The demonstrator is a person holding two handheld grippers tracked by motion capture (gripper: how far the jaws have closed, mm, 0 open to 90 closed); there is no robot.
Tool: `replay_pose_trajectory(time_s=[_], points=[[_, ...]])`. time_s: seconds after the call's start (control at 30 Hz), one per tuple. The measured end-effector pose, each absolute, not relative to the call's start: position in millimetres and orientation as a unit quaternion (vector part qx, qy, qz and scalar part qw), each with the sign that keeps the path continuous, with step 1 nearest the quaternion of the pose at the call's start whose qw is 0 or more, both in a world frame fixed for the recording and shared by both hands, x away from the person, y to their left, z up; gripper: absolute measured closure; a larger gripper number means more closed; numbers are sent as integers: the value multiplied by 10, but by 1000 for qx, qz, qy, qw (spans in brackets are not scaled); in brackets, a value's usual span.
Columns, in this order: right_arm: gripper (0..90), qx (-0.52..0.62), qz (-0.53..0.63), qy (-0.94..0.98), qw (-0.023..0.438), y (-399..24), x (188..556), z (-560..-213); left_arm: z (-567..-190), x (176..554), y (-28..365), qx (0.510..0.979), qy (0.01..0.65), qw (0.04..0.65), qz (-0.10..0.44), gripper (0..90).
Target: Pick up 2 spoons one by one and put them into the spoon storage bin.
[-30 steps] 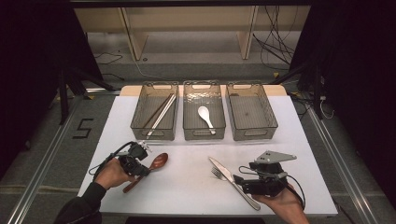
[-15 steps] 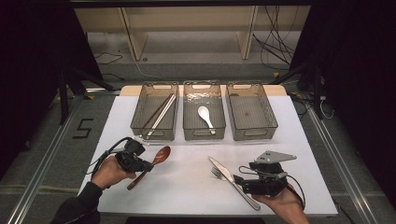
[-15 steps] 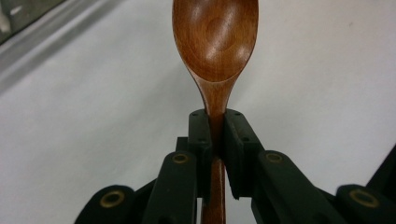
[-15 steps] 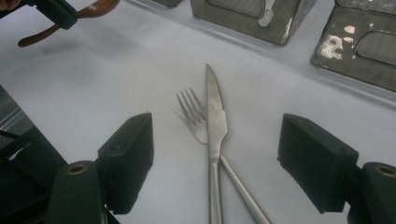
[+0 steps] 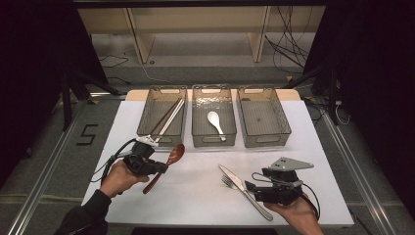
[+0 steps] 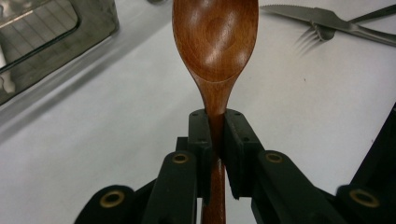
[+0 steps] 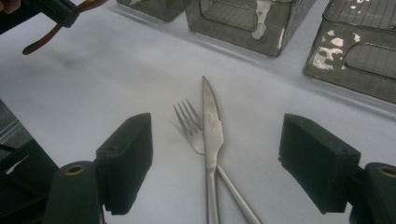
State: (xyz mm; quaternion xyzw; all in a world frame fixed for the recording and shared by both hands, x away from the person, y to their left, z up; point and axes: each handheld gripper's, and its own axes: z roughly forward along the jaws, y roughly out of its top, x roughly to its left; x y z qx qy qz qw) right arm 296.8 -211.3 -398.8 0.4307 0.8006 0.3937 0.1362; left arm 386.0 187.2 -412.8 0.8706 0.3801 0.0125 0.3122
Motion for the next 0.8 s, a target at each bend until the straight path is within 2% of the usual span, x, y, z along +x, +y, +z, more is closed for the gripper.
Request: replay_pose_trajectory(time_s=[0.4,0.8], points=[[190,427,405,798,133,-2092,2974,-4000,-4008,4005,1710,866,371,335,13,813],[184,425,410,796,136,-2099,2969,-3993,-3851,4238,1483,864,362,351,21,813]])
